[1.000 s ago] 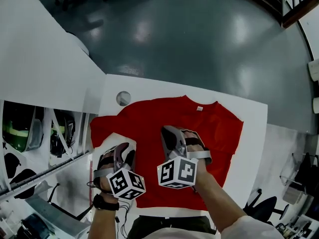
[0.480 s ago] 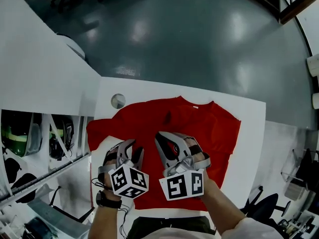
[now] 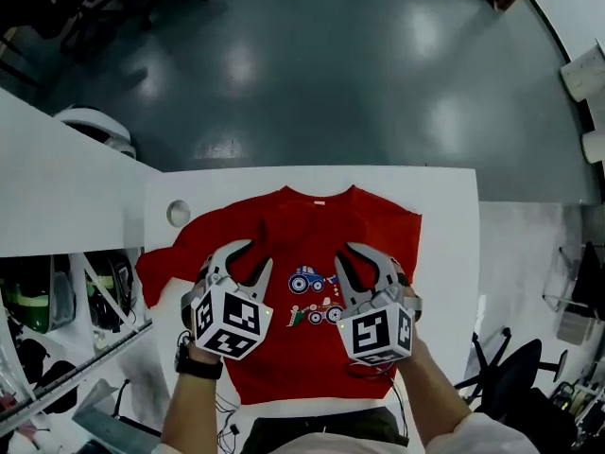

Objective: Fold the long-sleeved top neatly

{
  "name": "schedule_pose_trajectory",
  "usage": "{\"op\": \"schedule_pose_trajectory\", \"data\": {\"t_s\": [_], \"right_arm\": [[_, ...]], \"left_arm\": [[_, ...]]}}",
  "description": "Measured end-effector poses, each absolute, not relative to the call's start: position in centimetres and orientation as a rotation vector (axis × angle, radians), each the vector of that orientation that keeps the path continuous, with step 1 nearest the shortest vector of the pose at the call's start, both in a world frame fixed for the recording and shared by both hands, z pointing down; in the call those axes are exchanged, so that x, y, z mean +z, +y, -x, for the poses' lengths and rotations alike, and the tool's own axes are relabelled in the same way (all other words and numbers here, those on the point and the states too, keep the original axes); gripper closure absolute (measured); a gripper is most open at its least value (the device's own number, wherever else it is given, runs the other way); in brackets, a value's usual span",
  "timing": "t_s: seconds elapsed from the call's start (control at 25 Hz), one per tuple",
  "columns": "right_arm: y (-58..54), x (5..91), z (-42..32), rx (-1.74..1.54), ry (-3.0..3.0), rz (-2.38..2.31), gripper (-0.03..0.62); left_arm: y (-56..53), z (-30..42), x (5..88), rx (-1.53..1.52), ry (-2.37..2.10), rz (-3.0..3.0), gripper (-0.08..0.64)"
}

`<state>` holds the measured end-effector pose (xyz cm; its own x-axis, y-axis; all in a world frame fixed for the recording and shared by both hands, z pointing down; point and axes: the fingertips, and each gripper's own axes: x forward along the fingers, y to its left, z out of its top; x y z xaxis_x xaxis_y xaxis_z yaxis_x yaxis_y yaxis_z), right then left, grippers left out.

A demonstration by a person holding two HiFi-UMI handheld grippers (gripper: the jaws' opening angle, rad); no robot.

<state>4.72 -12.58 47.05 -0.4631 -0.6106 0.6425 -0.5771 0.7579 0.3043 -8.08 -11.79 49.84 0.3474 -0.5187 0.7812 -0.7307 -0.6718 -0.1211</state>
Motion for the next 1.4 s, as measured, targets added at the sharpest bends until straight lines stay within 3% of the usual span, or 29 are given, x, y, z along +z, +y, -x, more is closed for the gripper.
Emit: {"op": "schedule_pose_trajectory", "data": {"t_s": [0.2, 0.4, 0.6, 1.0, 1.4], "right_arm": [[-13.0, 47.9, -10.0, 0.006, -2.127, -0.968, 0.518], [-12.9, 48.6, -13.8, 0.052, -2.099, -1.021, 0.518], [-12.8, 49.0, -15.7, 0.074, -2.088, -1.039, 0.518], [-13.3, 48.3, -15.0, 0.059, -2.117, -1.004, 0.518], [-12.5, 50.4, -14.2, 0.093, -2.083, -0.947, 0.518]], "left_arm": [[-13.1, 7.0, 50.4, 1.278, -1.123, -2.344, 0.417], [-13.6, 6.8, 51.0, 1.316, -1.154, -2.323, 0.538], [-13.5, 6.5, 50.7, 1.325, -1.138, -2.306, 0.545], [-10.6, 8.0, 49.0, 1.058, -0.976, -2.132, 0.543], [-7.9, 12.1, 53.6, 1.259, -0.921, -1.990, 0.541]]}}
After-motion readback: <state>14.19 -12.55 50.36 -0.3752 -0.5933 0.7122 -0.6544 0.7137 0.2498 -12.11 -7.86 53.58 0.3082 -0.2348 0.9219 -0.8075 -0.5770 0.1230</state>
